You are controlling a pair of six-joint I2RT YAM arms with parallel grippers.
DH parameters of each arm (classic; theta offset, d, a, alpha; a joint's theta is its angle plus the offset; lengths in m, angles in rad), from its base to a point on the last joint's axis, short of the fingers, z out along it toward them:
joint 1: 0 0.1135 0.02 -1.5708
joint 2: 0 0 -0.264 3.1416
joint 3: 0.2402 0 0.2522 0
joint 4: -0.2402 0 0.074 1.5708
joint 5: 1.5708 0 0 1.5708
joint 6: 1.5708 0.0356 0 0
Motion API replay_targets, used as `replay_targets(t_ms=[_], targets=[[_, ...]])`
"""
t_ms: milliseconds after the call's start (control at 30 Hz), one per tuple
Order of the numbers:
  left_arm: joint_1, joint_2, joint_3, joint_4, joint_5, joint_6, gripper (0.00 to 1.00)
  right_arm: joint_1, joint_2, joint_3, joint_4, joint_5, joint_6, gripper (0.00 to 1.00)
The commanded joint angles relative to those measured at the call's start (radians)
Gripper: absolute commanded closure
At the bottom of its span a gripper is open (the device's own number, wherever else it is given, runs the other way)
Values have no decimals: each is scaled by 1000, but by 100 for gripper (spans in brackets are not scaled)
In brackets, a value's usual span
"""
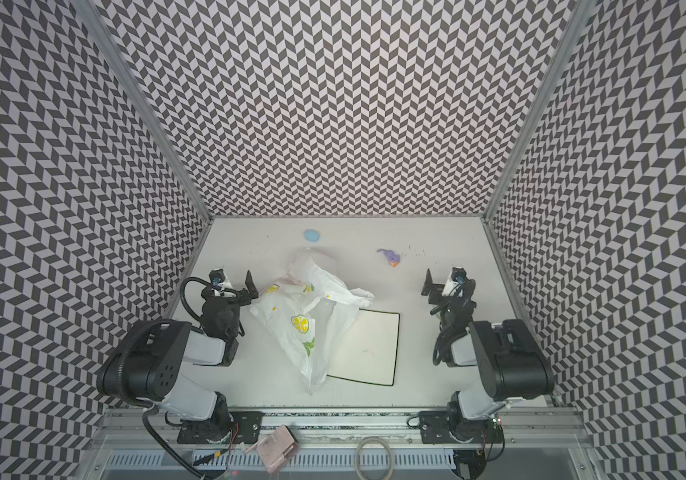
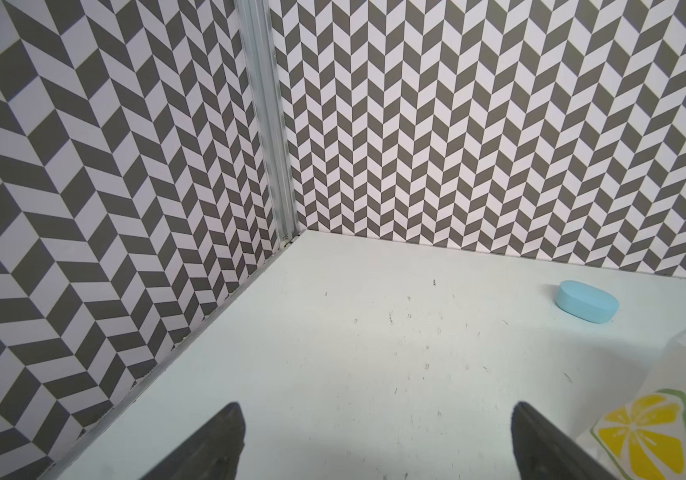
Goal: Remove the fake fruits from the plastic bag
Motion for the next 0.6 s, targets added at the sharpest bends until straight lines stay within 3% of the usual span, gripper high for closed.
replay_targets(t_ms=[0,567], targets=[[-3,-10,-6,26,10,3,0,3,7,10,54,10,-10,1],[-3,-8,-6,26,10,3,0,2,7,10,49,12,-7,1]])
